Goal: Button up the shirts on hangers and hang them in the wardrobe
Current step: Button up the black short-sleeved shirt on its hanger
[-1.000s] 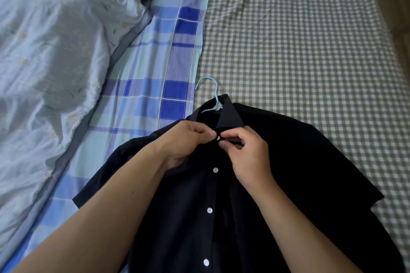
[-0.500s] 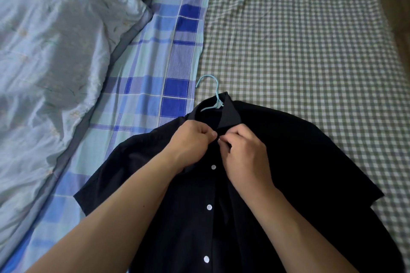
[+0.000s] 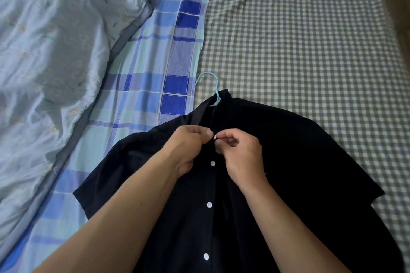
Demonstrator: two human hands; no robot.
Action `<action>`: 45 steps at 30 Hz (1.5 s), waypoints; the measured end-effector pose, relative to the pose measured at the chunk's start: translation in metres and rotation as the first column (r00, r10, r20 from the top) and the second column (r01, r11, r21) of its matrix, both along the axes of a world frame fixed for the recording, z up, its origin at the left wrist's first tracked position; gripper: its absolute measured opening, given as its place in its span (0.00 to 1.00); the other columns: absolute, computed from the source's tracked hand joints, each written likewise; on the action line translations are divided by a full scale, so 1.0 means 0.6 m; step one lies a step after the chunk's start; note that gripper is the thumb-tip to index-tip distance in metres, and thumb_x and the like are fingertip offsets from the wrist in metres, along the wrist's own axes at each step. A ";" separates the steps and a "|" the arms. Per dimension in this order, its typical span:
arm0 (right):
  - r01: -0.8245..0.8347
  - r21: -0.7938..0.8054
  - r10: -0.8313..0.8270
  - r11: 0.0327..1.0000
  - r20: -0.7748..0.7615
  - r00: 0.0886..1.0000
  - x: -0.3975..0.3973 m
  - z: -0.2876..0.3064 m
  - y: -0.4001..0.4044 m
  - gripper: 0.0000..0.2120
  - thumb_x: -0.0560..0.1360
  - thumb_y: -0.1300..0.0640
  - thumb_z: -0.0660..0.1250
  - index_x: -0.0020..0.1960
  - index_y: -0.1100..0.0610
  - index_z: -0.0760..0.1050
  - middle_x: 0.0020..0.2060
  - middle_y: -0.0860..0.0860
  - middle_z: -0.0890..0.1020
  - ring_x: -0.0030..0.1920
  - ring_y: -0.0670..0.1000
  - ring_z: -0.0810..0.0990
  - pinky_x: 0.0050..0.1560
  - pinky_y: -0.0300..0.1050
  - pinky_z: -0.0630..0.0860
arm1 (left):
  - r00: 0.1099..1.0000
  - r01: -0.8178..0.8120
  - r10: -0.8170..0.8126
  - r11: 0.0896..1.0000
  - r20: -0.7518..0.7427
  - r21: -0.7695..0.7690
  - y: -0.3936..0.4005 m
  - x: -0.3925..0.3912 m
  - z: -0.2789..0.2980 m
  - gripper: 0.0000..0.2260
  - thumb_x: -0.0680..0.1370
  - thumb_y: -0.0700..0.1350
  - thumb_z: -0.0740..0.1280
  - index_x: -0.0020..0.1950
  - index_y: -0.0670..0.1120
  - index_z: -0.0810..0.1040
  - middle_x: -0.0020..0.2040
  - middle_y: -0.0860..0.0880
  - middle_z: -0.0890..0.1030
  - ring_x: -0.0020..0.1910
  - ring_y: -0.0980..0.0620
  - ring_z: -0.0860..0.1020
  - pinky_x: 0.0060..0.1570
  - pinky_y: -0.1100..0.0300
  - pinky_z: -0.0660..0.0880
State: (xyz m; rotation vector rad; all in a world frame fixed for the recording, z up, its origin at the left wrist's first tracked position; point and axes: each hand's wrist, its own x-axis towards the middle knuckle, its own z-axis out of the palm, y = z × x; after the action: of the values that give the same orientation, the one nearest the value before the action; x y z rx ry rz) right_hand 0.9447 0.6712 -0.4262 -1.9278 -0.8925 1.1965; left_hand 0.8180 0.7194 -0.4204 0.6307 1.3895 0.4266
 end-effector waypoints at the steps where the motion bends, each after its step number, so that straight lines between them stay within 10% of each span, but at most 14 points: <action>1: 0.000 0.022 0.000 1.000 -0.004 1.000 0.000 0.000 -0.002 0.08 0.74 0.64 0.74 0.45 0.52 0.84 0.39 0.48 0.85 0.42 0.47 0.86 0.49 0.48 0.84 | 0.999 -0.008 0.010 0.999 0.038 -0.052 0.005 0.000 0.003 0.08 0.83 0.37 0.65 0.48 0.38 0.82 0.40 0.40 0.82 0.38 0.46 0.82 0.43 0.54 0.81; 9: -0.008 0.035 0.007 0.999 0.032 0.999 -0.008 0.006 -0.002 0.02 0.75 0.57 0.75 0.47 0.52 0.84 0.38 0.46 0.85 0.41 0.43 0.84 0.47 0.41 0.83 | 0.999 -0.023 0.022 1.000 -0.038 -0.003 0.011 0.003 0.006 0.06 0.82 0.38 0.68 0.47 0.39 0.83 0.40 0.41 0.83 0.42 0.44 0.83 0.47 0.49 0.82; 13: 0.015 -0.106 -0.024 0.994 -0.087 0.996 0.005 0.000 0.009 0.05 0.78 0.58 0.71 0.44 0.56 0.83 0.36 0.51 0.86 0.39 0.47 0.87 0.47 0.47 0.84 | 0.926 0.279 -0.184 0.922 -0.331 0.268 0.001 0.000 0.006 0.06 0.80 0.42 0.71 0.43 0.46 0.84 0.32 0.53 0.79 0.28 0.63 0.75 0.33 0.69 0.72; 20: 0.101 -0.485 -0.425 0.869 -0.626 0.654 0.034 0.002 0.060 0.08 0.80 0.67 0.63 0.44 0.62 0.79 0.33 0.54 0.79 0.30 0.48 0.79 0.29 0.38 0.76 | 0.476 0.866 -0.062 0.206 -0.877 0.455 0.041 -0.003 -0.030 0.06 0.76 0.45 0.71 0.52 0.46 0.80 0.48 0.48 0.80 0.51 0.42 0.76 0.50 0.45 0.75; 23: 0.151 -0.169 -0.173 0.974 -0.121 0.977 0.038 -0.014 0.045 0.13 0.80 0.68 0.61 0.50 0.56 0.82 0.43 0.53 0.84 0.37 0.47 0.84 0.34 0.36 0.78 | 0.378 0.822 0.087 0.426 -0.922 0.377 0.010 0.000 -0.029 0.21 0.78 0.48 0.70 0.70 0.50 0.73 0.74 0.44 0.68 0.76 0.39 0.62 0.67 0.33 0.65; 27: -0.079 0.087 0.063 0.993 0.173 0.983 0.058 -0.013 -0.050 0.12 0.79 0.65 0.67 0.49 0.49 0.82 0.38 0.46 0.83 0.37 0.46 0.84 0.38 0.40 0.80 | 0.747 0.449 0.129 0.626 -0.652 0.638 -0.097 -0.018 0.008 0.22 0.82 0.44 0.67 0.75 0.51 0.72 0.78 0.50 0.64 0.78 0.51 0.62 0.77 0.53 0.61; 29: -0.287 0.082 0.255 0.955 0.275 0.927 0.057 -0.021 -0.103 0.11 0.77 0.66 0.70 0.50 0.51 0.83 0.42 0.43 0.82 0.42 0.43 0.82 0.43 0.35 0.78 | 0.763 0.326 0.196 0.706 -0.616 0.629 -0.140 -0.059 0.006 0.18 0.81 0.40 0.67 0.71 0.50 0.77 0.75 0.53 0.67 0.72 0.55 0.70 0.73 0.62 0.66; 32: -0.254 0.085 0.223 0.963 0.272 0.936 0.042 -0.014 -0.119 0.06 0.78 0.61 0.71 0.47 0.50 0.82 0.43 0.43 0.81 0.45 0.42 0.81 0.45 0.35 0.78 | 0.707 0.196 0.250 0.829 -0.661 0.524 -0.154 -0.110 -0.004 0.14 0.80 0.41 0.67 0.64 0.51 0.79 0.64 0.54 0.71 0.59 0.58 0.76 0.64 0.53 0.75; 34: -0.035 0.062 0.025 0.997 0.147 0.989 0.037 0.005 -0.075 0.06 0.79 0.48 0.68 0.45 0.48 0.79 0.40 0.46 0.82 0.43 0.45 0.82 0.48 0.47 0.82 | 0.712 0.144 0.238 0.871 -0.661 0.469 -0.135 -0.119 -0.001 0.10 0.80 0.43 0.67 0.61 0.51 0.79 0.56 0.54 0.76 0.50 0.62 0.77 0.56 0.65 0.74; 37: 0.076 -0.093 -0.081 0.993 -0.048 0.996 0.032 0.039 0.028 0.26 0.77 0.30 0.60 0.58 0.51 0.77 0.49 0.44 0.82 0.51 0.46 0.82 0.56 0.52 0.82 | 0.781 -0.007 0.250 0.919 -0.572 0.393 -0.078 -0.105 0.007 0.11 0.80 0.52 0.67 0.59 0.51 0.76 0.48 0.53 0.82 0.44 0.60 0.79 0.45 0.71 0.73; 40: -0.063 -0.259 0.041 0.964 -0.090 0.995 0.015 0.056 0.136 0.48 0.66 0.21 0.61 0.74 0.54 0.68 0.63 0.46 0.78 0.61 0.52 0.78 0.58 0.56 0.79 | 0.876 -0.132 0.183 0.981 -0.446 0.145 -0.008 -0.085 -0.012 0.25 0.71 0.66 0.69 0.59 0.51 0.73 0.47 0.50 0.84 0.42 0.50 0.84 0.45 0.51 0.82; 45: -0.246 -0.454 0.233 0.856 -0.085 0.969 0.038 -0.006 0.196 0.12 0.73 0.68 0.67 0.56 0.61 0.78 0.54 0.59 0.83 0.49 0.59 0.84 0.50 0.59 0.84 | 0.924 -0.366 0.367 0.930 -0.105 0.027 0.048 -0.055 -0.019 0.16 0.75 0.43 0.75 0.60 0.39 0.78 0.51 0.37 0.86 0.45 0.40 0.86 0.47 0.40 0.84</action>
State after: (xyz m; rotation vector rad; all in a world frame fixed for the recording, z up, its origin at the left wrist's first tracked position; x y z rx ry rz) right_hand 0.9677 0.7890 -0.4296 -2.2073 -0.9123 1.7060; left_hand 0.7849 0.7480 -0.4320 0.4005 1.6171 0.7039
